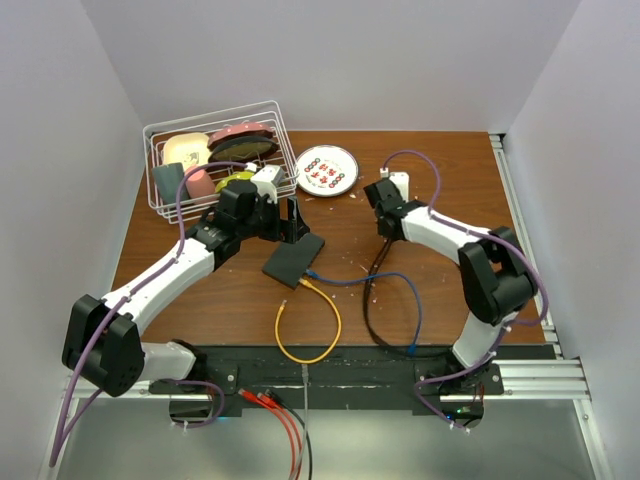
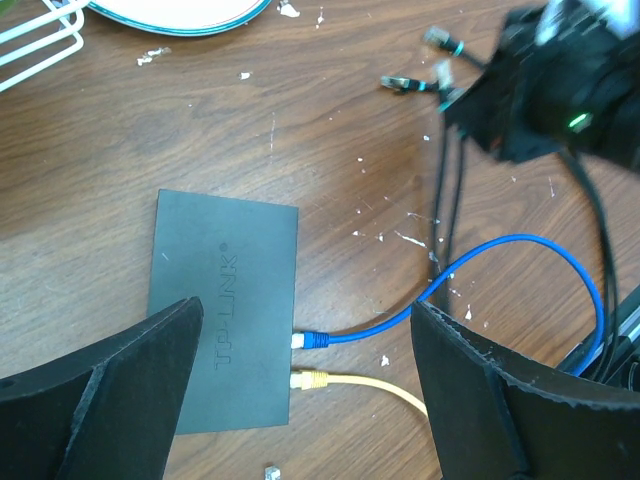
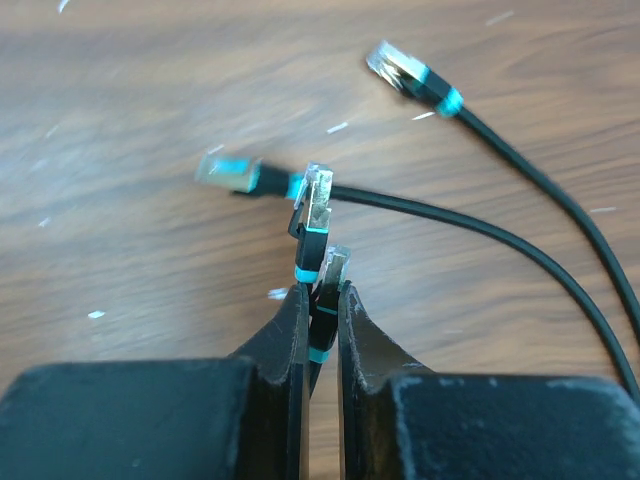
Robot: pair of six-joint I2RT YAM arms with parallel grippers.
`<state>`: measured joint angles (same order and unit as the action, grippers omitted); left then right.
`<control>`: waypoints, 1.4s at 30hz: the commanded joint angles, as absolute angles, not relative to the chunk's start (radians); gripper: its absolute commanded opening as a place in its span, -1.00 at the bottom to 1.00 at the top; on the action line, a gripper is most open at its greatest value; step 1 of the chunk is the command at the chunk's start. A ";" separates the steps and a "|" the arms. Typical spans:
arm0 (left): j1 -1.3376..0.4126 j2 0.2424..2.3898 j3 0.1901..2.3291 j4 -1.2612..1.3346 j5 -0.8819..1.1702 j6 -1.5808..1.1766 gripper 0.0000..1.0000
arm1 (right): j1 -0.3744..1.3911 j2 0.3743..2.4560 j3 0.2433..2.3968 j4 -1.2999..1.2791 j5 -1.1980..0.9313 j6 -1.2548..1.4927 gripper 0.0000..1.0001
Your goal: Insert the plug into the switch port
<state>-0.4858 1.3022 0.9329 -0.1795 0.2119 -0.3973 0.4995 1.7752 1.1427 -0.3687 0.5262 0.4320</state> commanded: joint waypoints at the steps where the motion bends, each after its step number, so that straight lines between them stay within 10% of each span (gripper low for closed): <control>1: -0.489 1.293 0.954 -0.172 0.206 -0.364 0.80 | 0.453 1.640 1.198 -0.388 0.617 0.336 -1.00; 22: -0.489 1.285 0.962 -0.183 0.195 -0.362 0.80 | 0.411 1.315 1.398 -0.241 0.979 0.020 -1.00; 42: -0.489 1.289 0.962 -0.181 0.179 -0.359 0.80 | 0.411 1.008 1.269 0.061 0.878 -0.103 -1.00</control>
